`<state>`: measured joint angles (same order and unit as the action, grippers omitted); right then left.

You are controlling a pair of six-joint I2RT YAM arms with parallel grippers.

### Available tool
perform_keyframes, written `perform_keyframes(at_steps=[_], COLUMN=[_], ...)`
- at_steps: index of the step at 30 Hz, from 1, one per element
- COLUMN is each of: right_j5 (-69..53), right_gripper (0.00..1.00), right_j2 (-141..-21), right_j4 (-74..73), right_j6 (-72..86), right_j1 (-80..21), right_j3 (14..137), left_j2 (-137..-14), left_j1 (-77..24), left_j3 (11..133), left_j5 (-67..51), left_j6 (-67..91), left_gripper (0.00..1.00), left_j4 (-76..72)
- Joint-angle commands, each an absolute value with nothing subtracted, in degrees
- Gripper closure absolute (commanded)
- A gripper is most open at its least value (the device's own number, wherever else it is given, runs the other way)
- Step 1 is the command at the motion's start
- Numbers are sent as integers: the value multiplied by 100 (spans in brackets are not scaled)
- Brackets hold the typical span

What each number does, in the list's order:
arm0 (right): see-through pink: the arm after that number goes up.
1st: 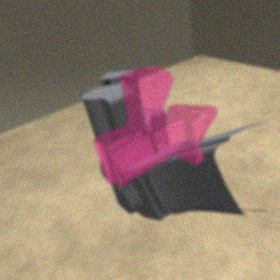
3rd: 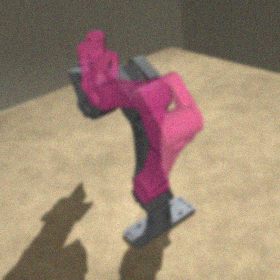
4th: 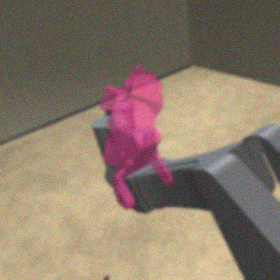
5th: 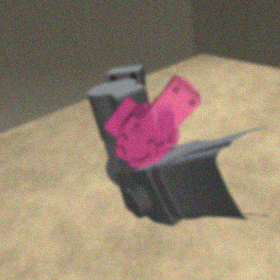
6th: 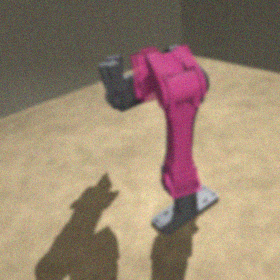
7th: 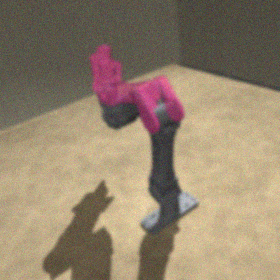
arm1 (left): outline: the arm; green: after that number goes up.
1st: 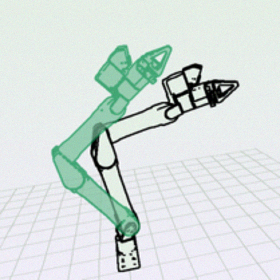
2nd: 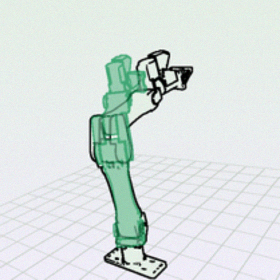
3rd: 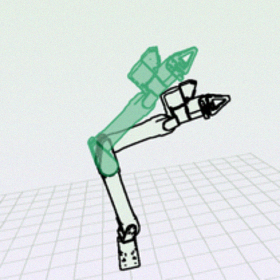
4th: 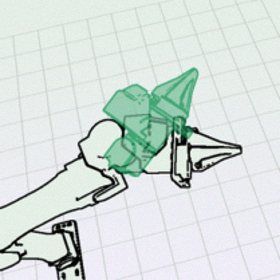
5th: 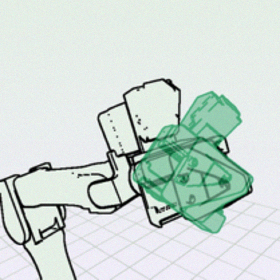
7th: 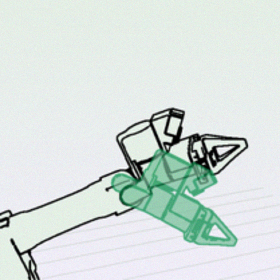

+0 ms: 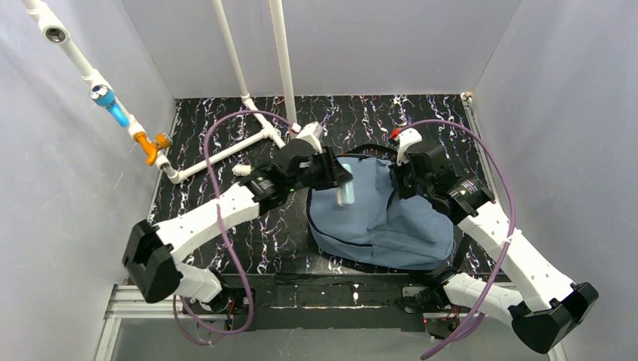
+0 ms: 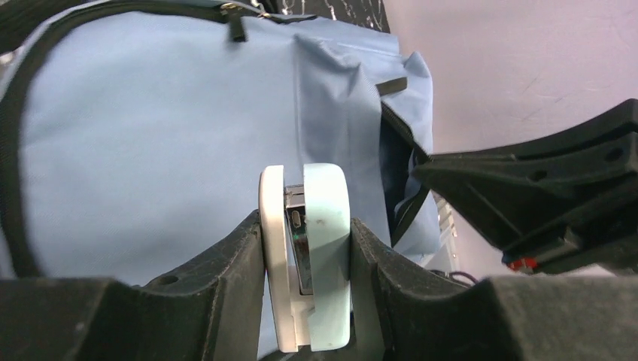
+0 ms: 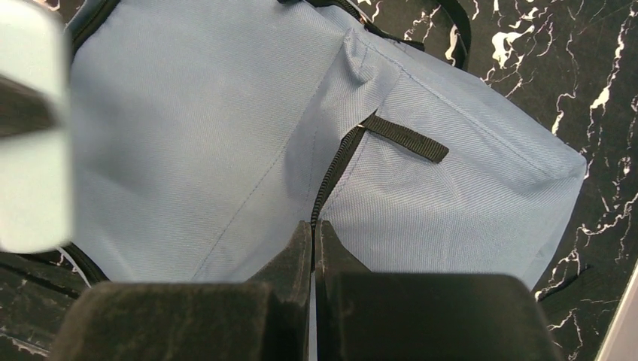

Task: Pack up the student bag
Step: Place the stationery in the student bag.

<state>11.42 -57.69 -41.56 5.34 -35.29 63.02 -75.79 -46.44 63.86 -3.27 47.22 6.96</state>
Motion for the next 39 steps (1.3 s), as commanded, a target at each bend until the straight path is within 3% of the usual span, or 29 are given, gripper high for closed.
perform_keyframes(at_steps=[1, 5, 14, 24, 32, 39], right_j5=[695, 809, 1344, 1805, 2077, 1924], right_gripper=[99, 99, 99, 99, 99, 99], right_j2=[-5596, -5640, -5827, -5637, -5693, -5840], right_j4=[-3481, -3593, -4201, -4034, -3769, -3718], right_j6=[1024, 1713, 3501, 4769, 5201, 5037], right_j1=[-3560, -3560, -3551, -3521, -3442, -3415], right_j3=[6619, 6778, 7373, 7287, 7517, 7811], left_j2=[-8192, -8643, -9177, -9840, -10153, -10809], left_j1=[-5257, -5510, -5802, -6031, -6776, -6769], left_j3=[6740, 6481, 6457, 5955, 5671, 5637], left_j5=[722, 1277, 2398, 2092, 2735, 1586], left_j6=[4640, 4818, 5120, 6524, 5615, 5919], left_gripper=[91, 93, 100, 100, 100, 100], left_j4=[-679, -2216, -3419, -5172, -6925, -7620])
